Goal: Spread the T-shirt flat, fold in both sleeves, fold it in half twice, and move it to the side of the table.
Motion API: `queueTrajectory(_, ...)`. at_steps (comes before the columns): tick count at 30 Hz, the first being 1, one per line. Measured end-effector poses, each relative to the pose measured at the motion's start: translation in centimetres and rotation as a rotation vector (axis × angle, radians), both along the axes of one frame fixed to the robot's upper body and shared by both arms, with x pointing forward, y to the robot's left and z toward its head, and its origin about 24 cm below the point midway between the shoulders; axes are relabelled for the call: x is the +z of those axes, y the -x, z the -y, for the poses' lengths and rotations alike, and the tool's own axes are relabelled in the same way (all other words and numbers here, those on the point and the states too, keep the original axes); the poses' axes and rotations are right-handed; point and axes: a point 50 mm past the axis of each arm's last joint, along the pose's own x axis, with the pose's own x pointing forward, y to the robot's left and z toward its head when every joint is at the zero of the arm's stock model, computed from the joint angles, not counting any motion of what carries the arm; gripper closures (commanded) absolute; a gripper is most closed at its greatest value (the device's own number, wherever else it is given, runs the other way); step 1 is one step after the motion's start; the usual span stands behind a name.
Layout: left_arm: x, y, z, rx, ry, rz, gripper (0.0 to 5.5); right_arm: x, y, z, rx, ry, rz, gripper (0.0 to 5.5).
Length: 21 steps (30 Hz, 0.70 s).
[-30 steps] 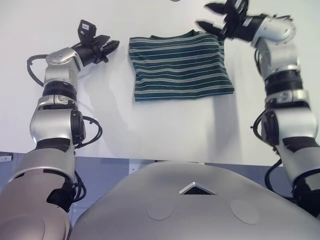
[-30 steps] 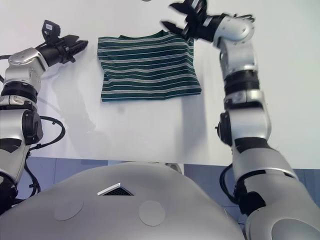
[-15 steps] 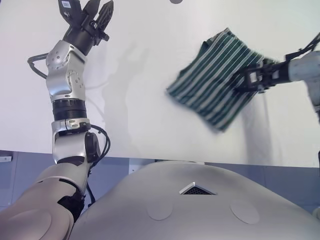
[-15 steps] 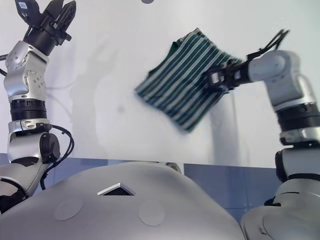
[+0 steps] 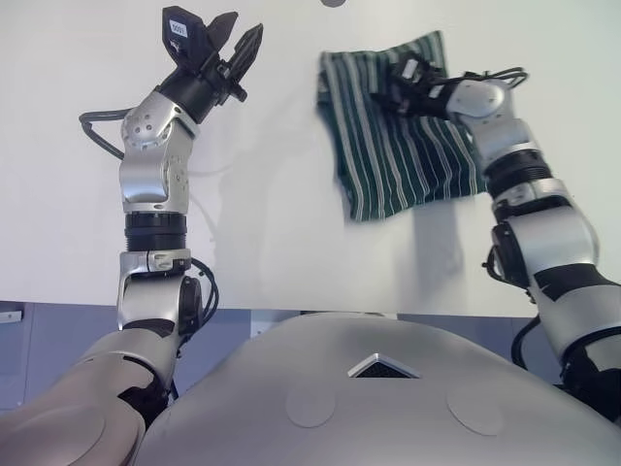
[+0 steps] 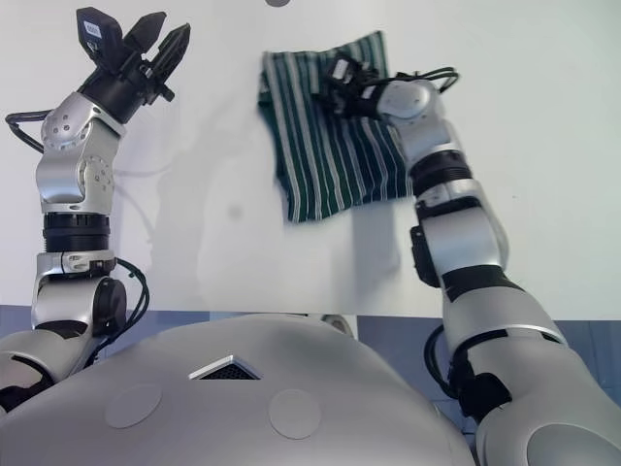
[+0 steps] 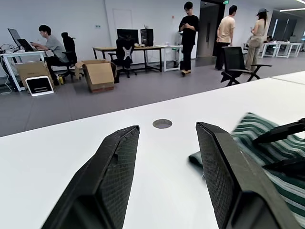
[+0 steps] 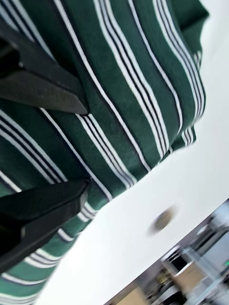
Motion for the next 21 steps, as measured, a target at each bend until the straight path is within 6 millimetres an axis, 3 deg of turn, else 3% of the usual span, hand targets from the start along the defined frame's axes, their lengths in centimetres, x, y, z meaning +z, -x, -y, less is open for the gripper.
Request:
queueTrajectory(4, -0.9, 1.1, 0.1, -0.091, -0.177, -0.001, 3.30, 0.3, 0.0, -0.5, 0.025, 0.057, 0.075, 3.02)
queueTrajectory(6, -1.2, 1.6, 0.2, -0.127, -0.237, -0.001, 3.30, 0.9, -0.4, 1.2, -0.018, 0.077, 0.077, 3.02)
queueTrajectory(8, -1.2, 2.0, 0.5, -0.159, -0.271, 0.021, 3.30, 3.4, 0.1, 4.4, 0.043, 0.057, 0.080, 3.02)
queueTrajectory(9, -1.4, 2.4, 0.5, -0.168, -0.279, 0.022, 3.30, 5.5, 0.6, 7.1, 0.092, 0.120, 0.112, 3.02)
queueTrajectory(10, -1.4, 2.6, 0.5, -0.173, -0.282, 0.025, 3.30, 6.2, 1.3, 8.5, 0.143, 0.169, 0.110, 3.02)
queueTrajectory(12, -1.5, 3.1, 0.4, -0.174, -0.286, 0.023, 3.30, 6.1, 3.3, 9.9, 0.239, 0.241, 0.064, 3.02)
queueTrajectory(15, -1.4, 3.7, 0.1, -0.186, -0.301, 0.029, 3.30, 3.9, 6.7, 8.6, 0.405, 0.233, -0.031, 3.02)
queueTrajectory(21, -0.7, 4.4, -0.1, -0.251, -0.356, 0.044, 3.30, 3.0, 8.1, 5.8, 0.545, 0.276, -0.040, 3.02)
